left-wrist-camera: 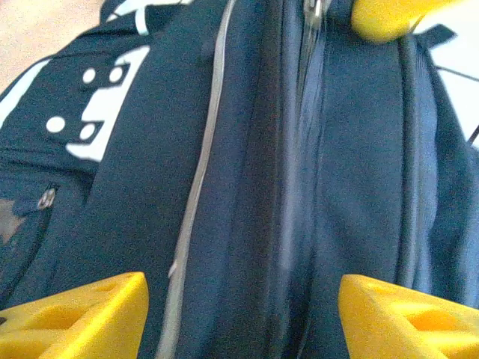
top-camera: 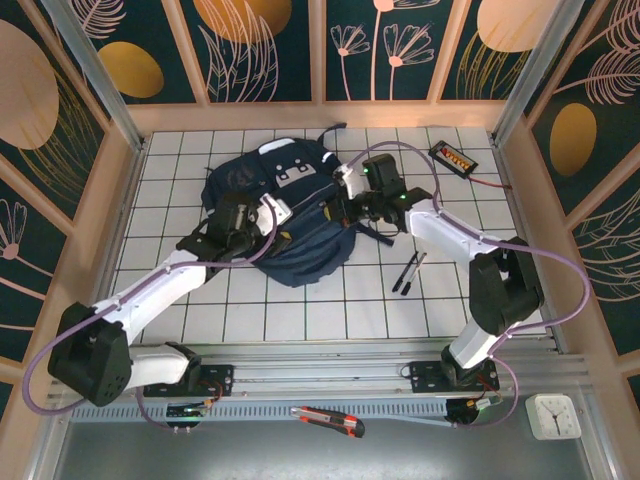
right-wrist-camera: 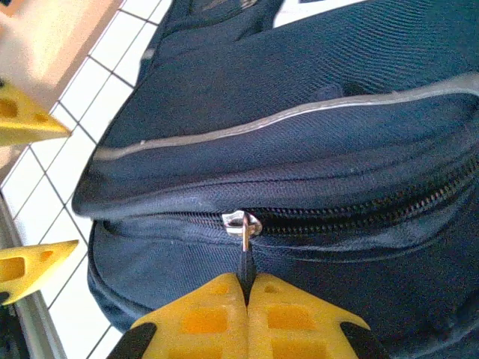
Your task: Pack the student bag
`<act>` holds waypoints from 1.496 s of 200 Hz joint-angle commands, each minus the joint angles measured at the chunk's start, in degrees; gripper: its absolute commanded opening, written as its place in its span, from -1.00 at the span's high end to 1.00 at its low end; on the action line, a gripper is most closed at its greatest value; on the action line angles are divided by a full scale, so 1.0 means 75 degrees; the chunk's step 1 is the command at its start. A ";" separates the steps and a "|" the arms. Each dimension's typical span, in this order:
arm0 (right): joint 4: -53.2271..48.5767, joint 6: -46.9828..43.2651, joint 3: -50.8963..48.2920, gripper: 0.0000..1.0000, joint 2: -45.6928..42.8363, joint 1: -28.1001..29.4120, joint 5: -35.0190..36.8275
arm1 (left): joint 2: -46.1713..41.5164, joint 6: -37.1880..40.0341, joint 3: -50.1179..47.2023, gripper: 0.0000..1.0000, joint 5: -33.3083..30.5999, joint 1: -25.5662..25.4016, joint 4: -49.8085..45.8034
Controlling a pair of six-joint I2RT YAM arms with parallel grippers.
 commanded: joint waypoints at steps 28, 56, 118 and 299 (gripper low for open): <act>-0.0066 -0.0383 0.0394 1.00 -0.0323 -0.0188 -0.0479 | -0.0514 0.0333 -0.0616 -0.31 -0.0722 -0.0028 0.0022; -0.0117 -0.0423 0.0408 1.00 -0.0308 -0.0189 -0.0553 | -0.0261 0.0378 -0.0485 -0.29 -0.0419 -0.0029 0.0131; -0.0422 -0.0623 0.0546 1.00 -0.0315 -0.0196 -0.0443 | 0.0565 0.0749 -0.0012 0.49 0.0041 -0.0031 0.0349; 0.0152 0.0056 0.0561 1.00 0.0434 0.2069 -0.0540 | 0.0781 -0.0327 0.0759 1.00 0.1431 -0.0040 0.0644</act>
